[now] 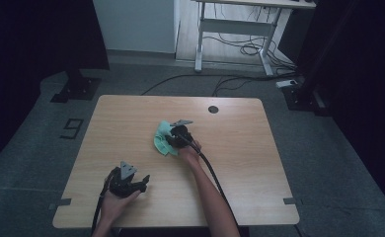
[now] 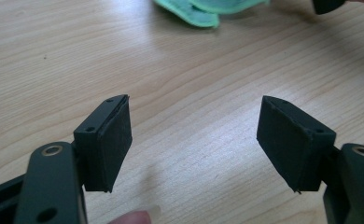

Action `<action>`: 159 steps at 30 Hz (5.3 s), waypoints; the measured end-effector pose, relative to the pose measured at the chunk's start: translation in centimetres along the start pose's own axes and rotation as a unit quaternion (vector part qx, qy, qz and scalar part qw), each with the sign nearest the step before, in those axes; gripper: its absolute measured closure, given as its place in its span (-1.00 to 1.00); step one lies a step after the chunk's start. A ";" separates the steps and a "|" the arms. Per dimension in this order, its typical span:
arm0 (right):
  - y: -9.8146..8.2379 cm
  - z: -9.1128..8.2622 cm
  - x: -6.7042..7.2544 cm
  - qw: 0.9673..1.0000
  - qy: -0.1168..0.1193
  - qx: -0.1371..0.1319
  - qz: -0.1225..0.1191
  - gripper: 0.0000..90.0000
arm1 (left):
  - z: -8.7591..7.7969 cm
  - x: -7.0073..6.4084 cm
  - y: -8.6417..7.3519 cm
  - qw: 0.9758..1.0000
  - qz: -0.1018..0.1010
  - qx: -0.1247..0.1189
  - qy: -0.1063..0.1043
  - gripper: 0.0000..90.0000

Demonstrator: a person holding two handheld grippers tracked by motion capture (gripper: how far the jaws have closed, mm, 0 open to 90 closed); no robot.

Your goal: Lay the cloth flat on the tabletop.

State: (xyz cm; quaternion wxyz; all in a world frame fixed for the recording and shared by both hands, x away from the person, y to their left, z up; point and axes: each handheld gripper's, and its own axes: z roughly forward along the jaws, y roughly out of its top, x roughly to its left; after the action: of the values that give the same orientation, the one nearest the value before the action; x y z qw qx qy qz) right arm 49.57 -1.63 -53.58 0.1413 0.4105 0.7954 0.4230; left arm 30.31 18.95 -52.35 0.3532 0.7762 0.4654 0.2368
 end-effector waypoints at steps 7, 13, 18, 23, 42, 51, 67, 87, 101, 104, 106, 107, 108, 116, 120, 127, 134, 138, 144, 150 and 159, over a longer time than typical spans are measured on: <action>-0.1 -3.8 -0.1 0.999 0.028 -0.030 -0.006 0.70 | -0.2 0.3 0.1 1.000 -0.005 -0.003 0.000 -0.41; -0.8 -6.9 0.2 0.998 0.036 -0.043 -0.015 0.70 | -0.3 0.4 0.1 1.000 -0.009 -0.004 0.001 -0.42; -2.6 -10.1 0.2 0.997 0.040 -0.057 -0.020 0.70 | -0.4 0.6 0.0 1.000 -0.012 -0.003 0.004 -0.42; -4.2 -12.4 -0.2 0.997 0.046 -0.064 -0.022 0.70 | -0.3 0.3 0.0 1.000 -0.007 0.004 0.007 -0.42; -10.0 -15.3 -0.4 0.996 0.059 -0.055 -0.028 0.68 | 0.3 -0.3 -0.3 1.000 0.001 0.015 0.008 -0.42; -10.8 -14.3 0.1 0.997 0.061 -0.029 -0.035 0.66 | 0.3 -0.3 -0.4 1.000 0.001 0.016 0.009 -0.42; -11.5 -13.0 0.7 0.997 0.064 -0.005 -0.041 0.56 | 0.4 -0.3 -0.4 1.000 0.002 0.020 0.009 -0.42; -11.7 -17.8 0.6 0.997 0.029 -0.067 -0.021 -0.57 | 0.2 -0.3 -0.2 1.000 0.002 0.016 0.006 -0.42; -13.9 -19.6 0.5 0.997 0.032 -0.054 -0.038 -0.54 | 0.4 -1.1 -0.2 1.000 0.004 0.019 -0.003 -0.42; -14.4 -19.3 0.5 0.998 0.032 -0.047 -0.040 -0.54 | 0.4 -1.3 -0.1 1.000 0.004 0.019 -0.006 -0.42; -14.5 -19.2 0.5 0.998 0.033 -0.047 -0.039 -0.54 | 0.4 -1.4 -0.1 1.000 0.003 0.020 -0.009 -0.42; -14.5 -19.1 0.6 0.998 0.034 -0.046 -0.041 -0.54 | 0.4 -1.5 -0.1 1.000 0.001 0.019 -0.012 -0.42; -14.5 -19.0 0.7 0.997 0.034 -0.045 -0.045 -0.54 | 0.4 -1.6 0.0 1.000 0.001 0.020 -0.018 -0.42; -15.0 -18.2 0.9 0.997 0.033 -0.029 -0.063 -0.51 | 1.0 -3.6 0.7 0.998 0.008 0.023 -0.055 -0.41; -15.1 -18.1 0.8 0.997 0.030 -0.026 -0.067 -0.45 | 1.3 -4.5 1.3 0.997 -0.004 0.020 -0.077 -0.42; -15.1 -17.9 0.8 0.997 0.022 -0.023 -0.076 -0.24 | 2.2 -6.6 2.6 0.994 -0.001 0.022 -0.111 -0.41; -15.2 -17.7 0.8 0.996 0.017 -0.017 -0.082 -0.18 | 3.7 -8.4 3.1 0.991 0.011 0.041 -0.124 -0.37; -15.3 -17.5 0.8 0.996 0.020 -0.007 -0.085 -0.16 | 4.4 -8.6 3.0 0.991 0.008 0.047 -0.125 -0.22; -15.3 -17.2 0.8 0.996 0.025 0.005 -0.081 0.06 | 4.7 -8.8 2.9 0.990 0.014 0.045 -0.130 0.24; -15.2 -16.9 0.7 0.996 0.031 0.017 -0.085 0.57 | 4.9 -8.9 2.7 0.987 0.029 0.046 -0.152 0.63; -14.7 -17.8 0.2 0.997 0.036 -0.006 -0.066 0.85 | 4.4 -8.5 2.7 0.986 0.047 0.035 -0.154 0.90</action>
State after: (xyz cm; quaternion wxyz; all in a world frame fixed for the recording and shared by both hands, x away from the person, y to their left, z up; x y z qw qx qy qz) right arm 31.44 -15.81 -54.42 0.1428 0.3405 0.8230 0.4317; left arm 31.02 9.12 -53.43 0.3818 0.8364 0.3763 0.1143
